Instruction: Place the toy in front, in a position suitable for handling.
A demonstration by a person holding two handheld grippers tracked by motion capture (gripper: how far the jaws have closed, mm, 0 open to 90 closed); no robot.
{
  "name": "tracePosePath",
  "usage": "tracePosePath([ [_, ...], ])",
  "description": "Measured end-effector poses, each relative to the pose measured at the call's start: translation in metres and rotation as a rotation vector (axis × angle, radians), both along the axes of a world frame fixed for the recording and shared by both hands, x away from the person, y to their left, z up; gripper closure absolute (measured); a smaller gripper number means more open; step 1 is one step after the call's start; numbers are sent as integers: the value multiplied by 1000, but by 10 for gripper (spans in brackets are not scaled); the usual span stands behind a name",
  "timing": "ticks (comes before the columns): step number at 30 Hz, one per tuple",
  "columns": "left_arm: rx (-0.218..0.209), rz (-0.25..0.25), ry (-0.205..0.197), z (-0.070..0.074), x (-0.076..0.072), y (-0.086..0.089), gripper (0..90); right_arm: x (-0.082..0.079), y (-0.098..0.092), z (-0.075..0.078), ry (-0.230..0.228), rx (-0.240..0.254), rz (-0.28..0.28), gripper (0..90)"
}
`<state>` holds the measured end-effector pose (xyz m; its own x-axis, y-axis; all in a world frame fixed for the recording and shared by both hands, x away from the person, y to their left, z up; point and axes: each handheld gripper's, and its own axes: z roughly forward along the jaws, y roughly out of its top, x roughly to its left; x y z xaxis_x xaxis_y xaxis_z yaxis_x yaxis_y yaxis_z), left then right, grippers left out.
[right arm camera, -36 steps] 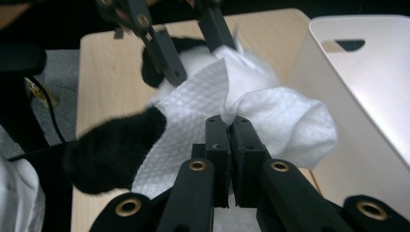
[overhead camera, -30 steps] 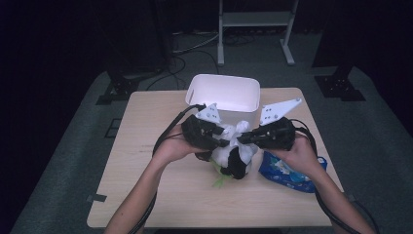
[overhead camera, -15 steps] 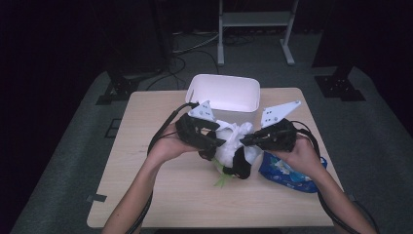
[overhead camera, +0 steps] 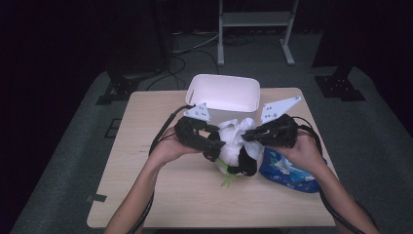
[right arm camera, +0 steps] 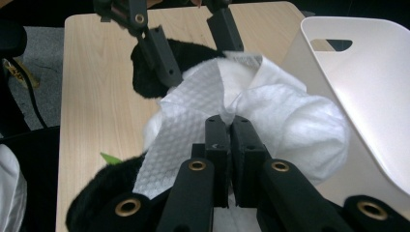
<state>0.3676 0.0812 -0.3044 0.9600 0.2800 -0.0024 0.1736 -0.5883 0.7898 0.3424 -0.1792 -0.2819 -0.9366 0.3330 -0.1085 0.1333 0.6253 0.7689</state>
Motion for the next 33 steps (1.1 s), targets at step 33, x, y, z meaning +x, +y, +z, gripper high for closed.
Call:
tracePosePath([
  [33,-81,-68,34,9,-6,-2,458,11,-3,-2,30,-15,-5,860],
])
